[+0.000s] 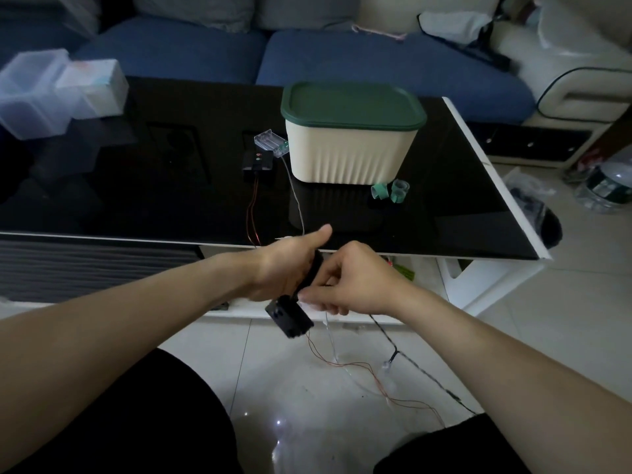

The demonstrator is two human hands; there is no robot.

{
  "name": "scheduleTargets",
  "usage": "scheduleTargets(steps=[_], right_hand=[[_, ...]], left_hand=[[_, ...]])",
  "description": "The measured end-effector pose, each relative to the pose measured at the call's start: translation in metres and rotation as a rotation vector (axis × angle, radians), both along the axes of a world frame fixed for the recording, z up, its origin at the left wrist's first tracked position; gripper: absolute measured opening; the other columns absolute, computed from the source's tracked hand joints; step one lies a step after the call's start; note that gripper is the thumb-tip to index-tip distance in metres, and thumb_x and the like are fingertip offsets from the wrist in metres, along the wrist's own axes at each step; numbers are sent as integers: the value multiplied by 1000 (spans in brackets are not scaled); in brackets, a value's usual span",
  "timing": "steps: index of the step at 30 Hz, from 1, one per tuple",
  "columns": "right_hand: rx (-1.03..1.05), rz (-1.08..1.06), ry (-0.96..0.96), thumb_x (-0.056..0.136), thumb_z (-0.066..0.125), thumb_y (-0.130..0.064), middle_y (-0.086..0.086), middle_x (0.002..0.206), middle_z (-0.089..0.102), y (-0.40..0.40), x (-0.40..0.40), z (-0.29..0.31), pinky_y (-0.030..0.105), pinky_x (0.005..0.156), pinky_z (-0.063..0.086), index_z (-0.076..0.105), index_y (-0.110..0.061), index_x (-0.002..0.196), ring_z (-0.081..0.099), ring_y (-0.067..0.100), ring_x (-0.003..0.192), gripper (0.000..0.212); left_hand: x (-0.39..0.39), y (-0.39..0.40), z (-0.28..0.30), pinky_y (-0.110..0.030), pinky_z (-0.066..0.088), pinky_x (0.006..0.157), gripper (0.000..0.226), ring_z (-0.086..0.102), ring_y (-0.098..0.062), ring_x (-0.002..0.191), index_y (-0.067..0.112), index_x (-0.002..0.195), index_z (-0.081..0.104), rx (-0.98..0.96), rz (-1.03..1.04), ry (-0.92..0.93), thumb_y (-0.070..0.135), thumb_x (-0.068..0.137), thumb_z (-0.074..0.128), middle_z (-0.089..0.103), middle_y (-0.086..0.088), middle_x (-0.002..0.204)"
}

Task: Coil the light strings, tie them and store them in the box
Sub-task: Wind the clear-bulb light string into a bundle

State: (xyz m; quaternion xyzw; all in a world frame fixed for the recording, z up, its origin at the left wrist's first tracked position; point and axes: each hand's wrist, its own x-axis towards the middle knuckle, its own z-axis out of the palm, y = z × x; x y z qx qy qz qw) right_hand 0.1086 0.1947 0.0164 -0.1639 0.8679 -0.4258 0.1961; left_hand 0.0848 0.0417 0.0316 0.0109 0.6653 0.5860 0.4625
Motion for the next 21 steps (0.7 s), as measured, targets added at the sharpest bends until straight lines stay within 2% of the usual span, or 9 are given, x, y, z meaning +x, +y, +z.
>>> scheduleTargets(steps=[2,4,7,11,13,16,18,21], right_hand=[[-6,24,-24,82,84,-28,-3,56,69,4,-4,3,16,52,45,78,-17,67,59,2,50,19],[-5,29,-10,78,87,-27,-9,53,67,9,-9,4,12,50,40,73,-22,61,57,-1,50,22],[-62,-7,16,70,91,-30,-7,57,66,21,-16,2,18,55,42,73,-20,65,56,1,54,21],[-107,-144,7,56,85,-52,-4,57,66,41,-22,3,17,53,41,74,-7,71,53,3,52,48],[-142,-207,-3,63,83,-50,-4,57,66,52,-25,2,16,52,41,74,-7,72,54,2,51,45],[-153,-264,-36,76,77,-45,-6,52,61,66,-27,-2,16,52,40,73,-15,68,50,3,47,32],[-151,-277,-83,80,74,-47,0,54,57,72,-28,-5,21,55,41,71,-18,65,47,8,48,33],[-119,-267,-144,86,69,-48,4,59,57,70,-27,-9,24,57,43,70,-12,70,47,11,50,39]], left_hand=[[1,0,-2,-31,48,65,86,62,-29,70,-14,127,50,-39,-134,57,60,101,13,66,-26,97],[3,-1,-2,-29,41,56,82,53,-24,56,-8,123,51,-94,-227,116,61,101,12,67,-25,87],[4,-3,-2,-27,31,49,73,34,-16,42,-1,109,55,-144,-273,119,62,100,18,62,-13,66],[-1,-10,-4,-24,17,42,64,23,-9,35,-8,109,60,-63,-221,67,44,106,24,41,-1,47],[-4,-14,-3,-22,16,39,52,21,-9,36,-2,99,64,24,-181,52,36,106,30,34,3,43],[-8,-19,1,-21,14,38,37,22,-6,32,11,78,55,173,-82,-38,32,102,37,30,6,42],[-8,-20,4,-23,11,41,34,22,-6,32,17,70,49,246,-6,-98,32,99,40,29,7,42],[-9,-19,5,-24,13,43,32,23,-6,32,20,68,44,306,121,-120,33,97,40,29,6,45]])
